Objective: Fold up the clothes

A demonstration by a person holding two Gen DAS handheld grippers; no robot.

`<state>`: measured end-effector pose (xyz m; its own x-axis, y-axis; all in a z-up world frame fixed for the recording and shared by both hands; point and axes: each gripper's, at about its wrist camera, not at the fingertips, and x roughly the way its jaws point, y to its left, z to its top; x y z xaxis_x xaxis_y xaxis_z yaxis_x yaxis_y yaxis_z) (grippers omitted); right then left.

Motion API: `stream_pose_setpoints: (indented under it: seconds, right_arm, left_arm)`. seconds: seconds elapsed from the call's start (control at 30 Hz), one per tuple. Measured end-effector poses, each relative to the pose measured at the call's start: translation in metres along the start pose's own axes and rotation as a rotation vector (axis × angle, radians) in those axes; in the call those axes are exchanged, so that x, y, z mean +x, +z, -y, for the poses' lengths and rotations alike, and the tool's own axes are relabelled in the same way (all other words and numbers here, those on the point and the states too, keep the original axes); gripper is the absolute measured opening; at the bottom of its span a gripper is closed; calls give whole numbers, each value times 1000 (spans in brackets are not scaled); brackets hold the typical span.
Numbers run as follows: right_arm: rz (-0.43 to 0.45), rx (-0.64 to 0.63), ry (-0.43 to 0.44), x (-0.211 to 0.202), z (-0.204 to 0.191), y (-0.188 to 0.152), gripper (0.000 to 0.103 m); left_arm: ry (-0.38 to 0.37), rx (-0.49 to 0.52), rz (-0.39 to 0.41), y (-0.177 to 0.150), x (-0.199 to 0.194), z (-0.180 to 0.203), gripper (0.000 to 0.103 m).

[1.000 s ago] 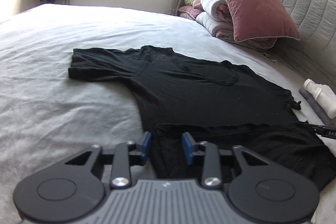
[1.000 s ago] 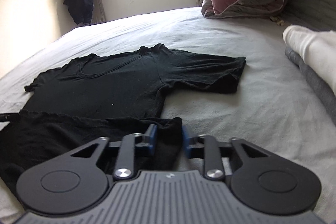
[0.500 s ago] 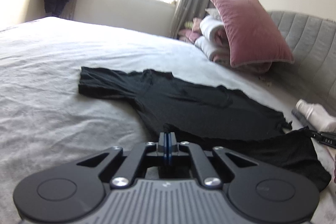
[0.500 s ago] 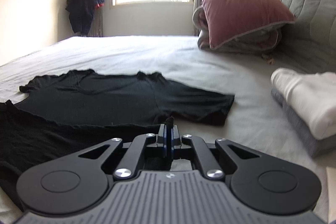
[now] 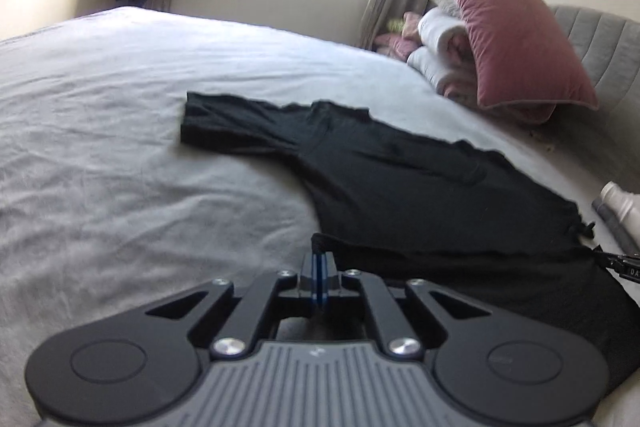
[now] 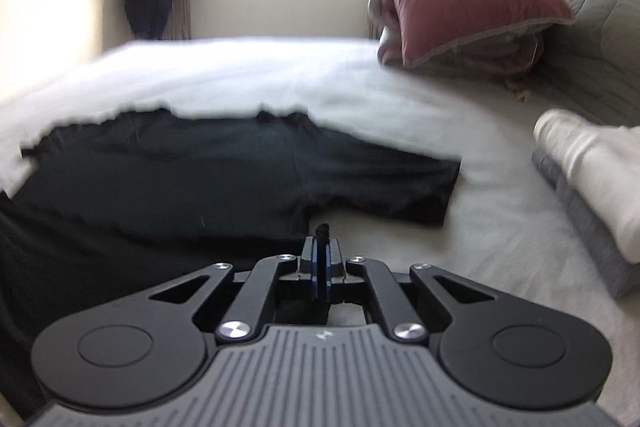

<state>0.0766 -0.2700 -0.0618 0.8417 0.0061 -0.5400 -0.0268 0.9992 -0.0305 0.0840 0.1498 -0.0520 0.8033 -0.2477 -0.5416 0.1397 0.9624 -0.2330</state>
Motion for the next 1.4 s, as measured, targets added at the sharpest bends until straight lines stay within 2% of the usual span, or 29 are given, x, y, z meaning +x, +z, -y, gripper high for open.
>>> stream_pose_setpoints:
  seconds: [0.03, 0.07, 0.13, 0.2, 0.23, 0.4, 0.53, 0.67, 0.87, 1.0, 1.1, 1.2, 1.3, 1.4]
  right_arm:
    - [-7, -5, -2, 1, -1, 0, 5]
    - [-15, -9, -5, 1, -2, 0, 11]
    - [-37, -14, -14, -4, -2, 3, 21]
    - [-65, -15, 2, -13, -2, 6, 41]
    - [-77, -14, 21, -19, 0, 7, 42]
    - [-121, 72, 146, -55, 16, 7, 42]
    - [-174, 190, 244, -77, 32, -3, 42]
    - [-196, 237, 311, -94, 34, -15, 42]
    - [-216, 210, 354, -98, 19, -26, 42]
    - [-225, 220, 371, -92, 17, -30, 41]
    - [-197, 264, 396, -92, 21, -29, 31]
    - [-188, 300, 409, -90, 25, -27, 31]
    - [-207, 301, 395, -85, 26, -28, 31]
    - [-215, 302, 402, -83, 26, -29, 24]
  left_arm:
    - [2, 1, -1, 1, -1, 0, 4]
    - [6, 3, -4, 1, -2, 0, 7]
    - [30, 24, -35, 4, -7, 2, 26]
    - [15, 16, -81, 9, -17, 1, 41]
    - [-12, -14, -105, 11, -23, -4, 41]
    - [-144, -171, -191, 12, -55, -26, 41]
    - [-213, -218, -227, 2, -75, -35, 40]
    - [-212, -152, -230, -8, -87, -28, 39]
    - [-258, -56, -215, -14, -92, -14, 38]
    - [-239, 2, -218, -16, -89, -1, 31]
    - [-212, 38, -211, -17, -88, 6, 30]
    - [-154, 53, -218, -18, -85, 8, 30]
    - [-146, 43, -228, -17, -82, 5, 30]
    - [-152, 44, -232, -18, -79, 6, 17]
